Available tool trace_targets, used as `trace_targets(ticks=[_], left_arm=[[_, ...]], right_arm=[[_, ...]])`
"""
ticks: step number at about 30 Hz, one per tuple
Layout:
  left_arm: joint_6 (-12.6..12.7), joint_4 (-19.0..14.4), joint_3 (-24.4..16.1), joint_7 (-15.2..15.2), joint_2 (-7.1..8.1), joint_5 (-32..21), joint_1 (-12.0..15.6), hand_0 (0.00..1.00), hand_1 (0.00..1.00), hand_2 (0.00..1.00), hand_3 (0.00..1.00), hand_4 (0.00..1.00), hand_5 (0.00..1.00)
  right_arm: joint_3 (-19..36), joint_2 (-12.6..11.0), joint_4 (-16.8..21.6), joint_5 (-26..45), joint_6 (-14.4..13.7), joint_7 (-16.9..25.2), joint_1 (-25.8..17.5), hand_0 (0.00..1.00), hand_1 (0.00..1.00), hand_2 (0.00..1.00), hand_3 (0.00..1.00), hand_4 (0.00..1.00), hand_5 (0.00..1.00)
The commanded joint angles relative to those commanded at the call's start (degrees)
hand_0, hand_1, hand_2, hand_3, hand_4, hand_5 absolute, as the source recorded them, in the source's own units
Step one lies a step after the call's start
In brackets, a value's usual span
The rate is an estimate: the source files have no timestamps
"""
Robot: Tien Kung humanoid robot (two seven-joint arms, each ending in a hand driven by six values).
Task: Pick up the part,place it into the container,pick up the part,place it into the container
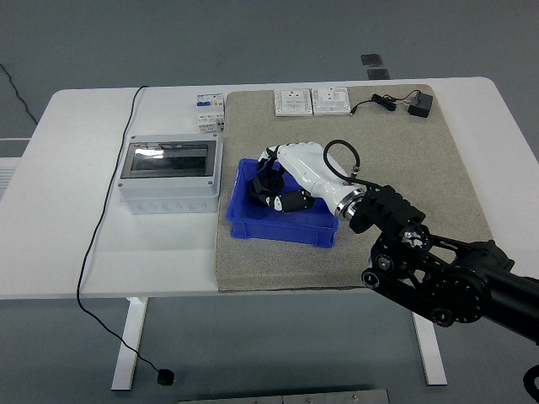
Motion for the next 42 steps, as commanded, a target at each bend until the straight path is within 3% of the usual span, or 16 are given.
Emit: trace_targets(ticks=[1, 2, 17, 23, 25, 26, 29, 31, 32, 33, 36, 37, 38, 42], left_arm=[[0.0, 0.0, 0.0, 0.0, 0.01, -0.1, 0.0, 0.729, 0.646, 0.657, 0.594, 0.651, 0.505], [0.1, 0.0, 0.1, 0.0, 0.01, -0.2, 0.0, 0.729, 0.646, 0.656, 0.593, 0.652, 0.506], [0.3, 0.0, 0.0, -0.4, 0.05, -0.1, 0.0, 0.727, 0.644, 0.654, 0.592, 0.651, 0.505], [0.3, 0.0, 0.0, -0.4, 0.01, -0.2, 0.0, 0.727, 0.643, 0.653, 0.588, 0.649, 0.501], [0.3, 0.0, 0.1, -0.3, -0.06, -0.3, 0.0, 0.727, 0.643, 0.653, 0.588, 0.649, 0.501], [0.4, 0.0, 0.2, -0.3, -0.12, -0.6, 0.0, 0.727, 0.643, 0.653, 0.587, 0.649, 0.499], [0.5, 0.0, 0.7, -0.4, -0.28, -1.7, 0.3, 0.727, 0.643, 0.653, 0.587, 0.649, 0.499], [0.6, 0.0, 1.0, -0.5, -0.37, -2.3, 0.5, 0.727, 0.643, 0.653, 0.587, 0.649, 0.499], [0.6, 0.0, 1.2, -0.5, -0.42, -2.6, 0.5, 0.727, 0.643, 0.657, 0.587, 0.649, 0.499], [0.6, 0.0, 1.3, -0.5, -0.49, -2.7, 0.6, 0.727, 0.643, 0.657, 0.587, 0.649, 0.499], [0.4, 0.0, 1.6, -0.6, -0.7, -2.9, 0.7, 0.727, 0.643, 0.657, 0.587, 0.649, 0.499], [0.3, 0.0, 1.6, -0.6, -0.76, -2.9, 0.7, 0.727, 0.643, 0.657, 0.587, 0.649, 0.499], [0.2, 0.0, 1.7, -0.6, -0.84, -2.8, 0.7, 0.727, 0.643, 0.666, 0.587, 0.647, 0.499], [-0.1, 0.0, 2.1, -0.6, -1.04, -2.9, 0.7, 0.727, 0.643, 0.666, 0.587, 0.647, 0.499]], right_arm=[[-0.4, 0.3, -1.3, -0.5, 0.4, -0.3, 0.0, 0.549, 0.613, 0.668, 0.658, 0.584, 0.097], [-0.6, 0.4, -1.9, -0.9, 0.7, -0.5, 0.0, 0.66, 0.771, 0.826, 0.799, 0.745, 0.204], [-0.5, 0.4, -2.1, -4.2, 1.9, -2.4, -0.6, 0.651, 0.785, 0.847, 0.827, 0.779, 0.229], [5.2, -2.0, 2.5, -2.0, -0.8, -1.6, -4.0, 0.649, 0.769, 0.828, 0.81, 0.786, 0.236], [8.0, -3.6, 5.0, 0.4, -2.9, -0.2, -6.2, 0.649, 0.769, 0.828, 0.81, 0.786, 0.236], [9.8, -4.7, 6.5, 2.2, -4.2, 1.0, -7.7, 0.609, 0.707, 0.769, 0.737, 0.781, 0.26], [15.8, -7.7, 10.7, 8.6, -7.7, 5.1, -12.4, 0.609, 0.707, 0.769, 0.737, 0.781, 0.26], [19.1, -9.5, 13.0, 12.0, -9.1, 7.6, -15.3, 0.609, 0.707, 0.769, 0.737, 0.781, 0.26], [21.2, -10.4, 14.2, 14.5, -9.5, 9.3, -17.3, 0.588, 0.654, 0.707, 0.668, 0.78, 0.328], [22.9, -10.9, 14.5, 16.4, -9.6, 10.6, -18.8, 0.588, 0.654, 0.707, 0.668, 0.78, 0.328], [27.8, -11.5, 14.0, 22.5, -9.3, 14.8, -23.4, 0.588, 0.654, 0.707, 0.668, 0.78, 0.328], [29.4, -11.4, 13.8, 24.7, -9.2, 16.2, -24.9, 0.588, 0.654, 0.707, 0.668, 0.78, 0.328], [30.9, -11.1, 13.6, 26.8, -9.1, 17.4, -26.1, 0.571, 0.617, 0.678, 0.64, 0.788, 0.405], [36.6, -9.8, 13.6, 35.5, -8.6, 22.3, -29.8, 0.571, 0.617, 0.678, 0.64, 0.788, 0.405]])
